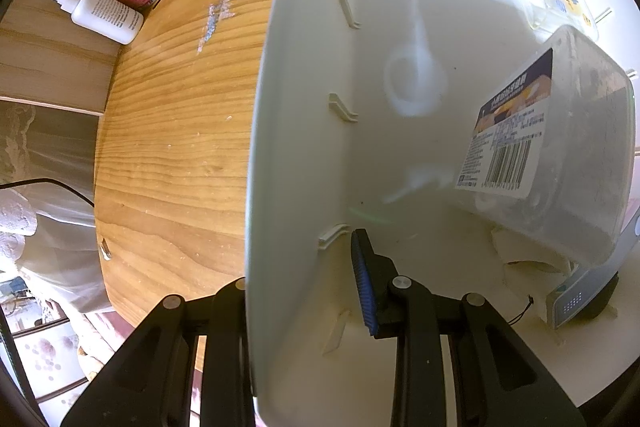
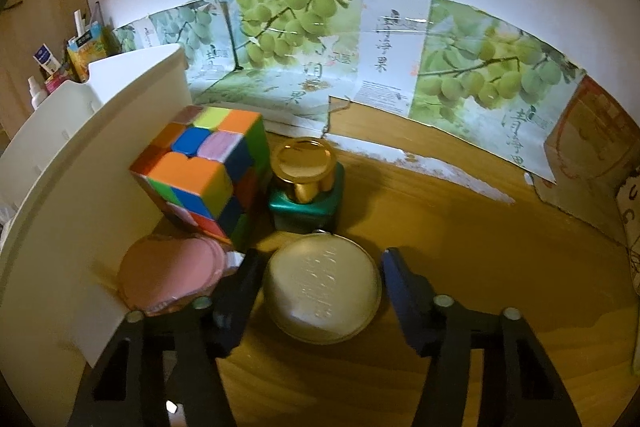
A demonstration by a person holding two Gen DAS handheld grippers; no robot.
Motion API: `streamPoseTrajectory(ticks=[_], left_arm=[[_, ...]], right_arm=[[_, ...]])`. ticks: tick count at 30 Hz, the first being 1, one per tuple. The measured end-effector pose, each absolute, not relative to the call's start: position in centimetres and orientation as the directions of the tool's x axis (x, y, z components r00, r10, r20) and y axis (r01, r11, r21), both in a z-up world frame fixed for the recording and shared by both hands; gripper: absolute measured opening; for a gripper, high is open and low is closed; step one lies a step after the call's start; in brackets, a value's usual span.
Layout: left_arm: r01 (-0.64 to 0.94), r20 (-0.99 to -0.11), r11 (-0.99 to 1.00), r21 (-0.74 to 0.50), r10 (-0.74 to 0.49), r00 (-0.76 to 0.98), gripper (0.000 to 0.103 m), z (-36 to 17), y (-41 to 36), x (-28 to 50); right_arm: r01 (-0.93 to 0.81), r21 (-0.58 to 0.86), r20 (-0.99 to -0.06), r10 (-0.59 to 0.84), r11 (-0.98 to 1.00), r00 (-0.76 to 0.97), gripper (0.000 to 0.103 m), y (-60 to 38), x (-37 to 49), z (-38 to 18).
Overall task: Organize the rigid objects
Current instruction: 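Close the right tool on the round cream compact, then lift the cream compact and carry it over the tray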
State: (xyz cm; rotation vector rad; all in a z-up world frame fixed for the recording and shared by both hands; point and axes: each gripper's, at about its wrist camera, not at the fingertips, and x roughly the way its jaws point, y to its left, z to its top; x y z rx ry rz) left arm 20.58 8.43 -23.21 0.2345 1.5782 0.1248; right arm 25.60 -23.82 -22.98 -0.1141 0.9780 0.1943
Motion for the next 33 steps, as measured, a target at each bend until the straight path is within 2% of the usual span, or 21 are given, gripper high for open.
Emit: streamPoseTrajectory(ticks=[12, 25, 33], left_arm=[[0.074, -0.979, 0.977, 0.201, 0.202, -0.007, 0.032, -23.2, 8.6, 20.4], [0.120, -0.994, 0.987, 0.105, 0.109, -0.023, 0.032, -23.3, 10.6, 19.8], [0.170, -0.994, 0.980, 0.104, 0.108, -0.013, 0.031, -23.4, 11.3, 18.5]], right_arm=[[-0.188, -0.018, -0.860, 0.080, 0.982, 0.504, 0.055, -23.9, 24.5, -22.1], [-0.170, -0.056, -0.812, 0.054, 0.984, 0.581, 0.055, -19.7, 21.2, -14.8], [-0.169, -0.044, -0.793, 0.069, 0.985, 0.606, 0.055, -14.4, 18.4, -10.8]])
